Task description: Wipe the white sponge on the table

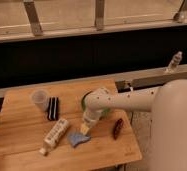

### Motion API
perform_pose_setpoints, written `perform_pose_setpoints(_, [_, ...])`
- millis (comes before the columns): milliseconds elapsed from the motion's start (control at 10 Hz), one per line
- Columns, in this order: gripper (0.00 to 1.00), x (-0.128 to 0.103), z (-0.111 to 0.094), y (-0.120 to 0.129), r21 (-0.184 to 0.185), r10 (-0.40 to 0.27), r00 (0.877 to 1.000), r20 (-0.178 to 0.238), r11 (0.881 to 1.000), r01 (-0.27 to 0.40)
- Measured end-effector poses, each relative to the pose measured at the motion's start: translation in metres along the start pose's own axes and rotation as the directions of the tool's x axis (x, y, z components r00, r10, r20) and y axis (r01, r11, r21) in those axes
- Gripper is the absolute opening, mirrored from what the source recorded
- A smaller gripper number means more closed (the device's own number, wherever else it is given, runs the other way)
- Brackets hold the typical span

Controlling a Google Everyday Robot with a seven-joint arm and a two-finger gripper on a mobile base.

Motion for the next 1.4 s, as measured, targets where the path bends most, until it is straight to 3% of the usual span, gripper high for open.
perform_pose_setpoints(100, [0.0, -0.001, -0.003, -0.004, -0.002, 0.002, 1.0, 0.009, 1.0, -0.002])
perform_pose_setpoints(300, [0.0, -0.012, -0.029, -0.028, 0.005, 0.0, 0.997, 0.076, 1.0, 0.0])
perform_pose_setpoints(500, [0.0, -0.024, -0.046, -0.032, 0.005, -0.021, 0.993, 0.113, 1.0, 0.02])
perform_pose_setpoints(900, [0.0, -0.027, -0.047, -0.031, 0.002, -0.026, 0.994, 0.109, 1.0, 0.026])
perform_pose_setpoints(1100, [0.0, -0.04, -0.044, -0.024, -0.001, -0.055, 0.994, 0.094, 0.998, 0.055])
perform_pose_setpoints(1200, [0.0, -0.053, -0.042, -0.009, 0.0, -0.088, 0.993, 0.084, 0.996, 0.088])
perform_pose_setpoints(1400, [0.0, -0.059, -0.041, 0.016, 0.005, -0.12, 0.99, 0.074, 0.993, 0.12])
